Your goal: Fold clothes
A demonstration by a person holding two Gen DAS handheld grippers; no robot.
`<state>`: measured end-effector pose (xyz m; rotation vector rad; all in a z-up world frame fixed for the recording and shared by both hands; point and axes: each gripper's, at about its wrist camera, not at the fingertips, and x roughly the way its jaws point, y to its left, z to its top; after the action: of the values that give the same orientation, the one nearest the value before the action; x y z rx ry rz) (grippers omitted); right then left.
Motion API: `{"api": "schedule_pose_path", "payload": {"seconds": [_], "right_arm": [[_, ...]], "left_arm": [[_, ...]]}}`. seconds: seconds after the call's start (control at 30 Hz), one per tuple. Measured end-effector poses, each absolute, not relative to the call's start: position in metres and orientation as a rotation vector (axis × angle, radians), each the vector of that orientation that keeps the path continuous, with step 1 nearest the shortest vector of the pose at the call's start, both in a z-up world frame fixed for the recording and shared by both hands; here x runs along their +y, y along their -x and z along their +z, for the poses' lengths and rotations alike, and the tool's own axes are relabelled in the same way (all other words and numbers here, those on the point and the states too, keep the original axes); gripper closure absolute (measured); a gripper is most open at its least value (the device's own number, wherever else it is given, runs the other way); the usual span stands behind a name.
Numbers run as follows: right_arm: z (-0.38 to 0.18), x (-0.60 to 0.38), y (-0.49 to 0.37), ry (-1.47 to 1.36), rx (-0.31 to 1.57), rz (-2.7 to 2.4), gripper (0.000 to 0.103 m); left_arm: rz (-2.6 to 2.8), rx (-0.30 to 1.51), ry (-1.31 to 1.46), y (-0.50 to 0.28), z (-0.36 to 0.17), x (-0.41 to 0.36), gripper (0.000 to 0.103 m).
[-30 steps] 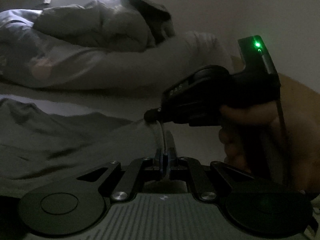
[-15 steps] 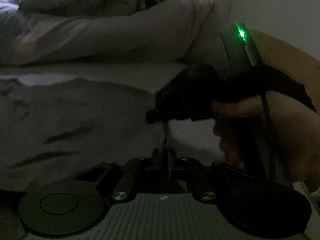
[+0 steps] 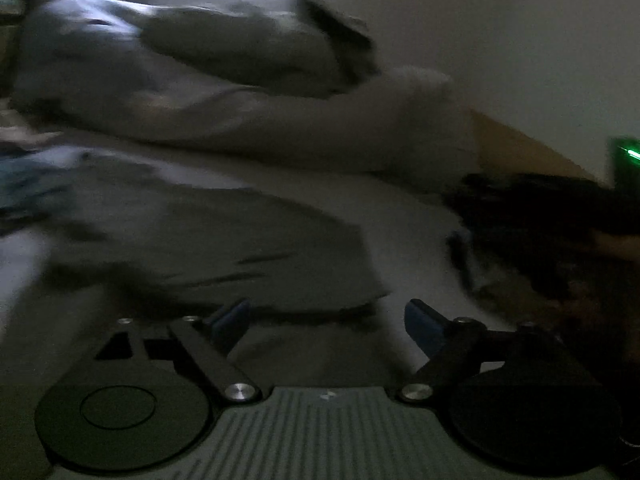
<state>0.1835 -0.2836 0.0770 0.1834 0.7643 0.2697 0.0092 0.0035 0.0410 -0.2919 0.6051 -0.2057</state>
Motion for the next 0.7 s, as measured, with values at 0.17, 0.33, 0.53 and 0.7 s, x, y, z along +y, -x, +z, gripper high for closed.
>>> {"api": "schedule_pose_path", "payload": {"seconds": [0.17,0.33,0.53,0.7], "right_arm": [[0.096,-0.263,-0.091,-0.056,0.785,0.362,0.014],[0.082,-0.235,-0.019,0.023,0.833,0.364,0.013],[0.046,-0.192,0.052,0.111,0.835,0.363,0.013],[0.028,-0.184,0.086,0.15,0.813,0.343,0.013]], "left_arm": [[-0.016,0.77,0.281,0.075,0.045,0.082,0.013],[0.198,0.859,0.269,0.133,0.04,0.131,0.013],[0.205,0.835,0.223,0.151,0.034,0.128,0.013],[0.179,0.828,0.139,0.142,0.018,0.094,0.013]]}}
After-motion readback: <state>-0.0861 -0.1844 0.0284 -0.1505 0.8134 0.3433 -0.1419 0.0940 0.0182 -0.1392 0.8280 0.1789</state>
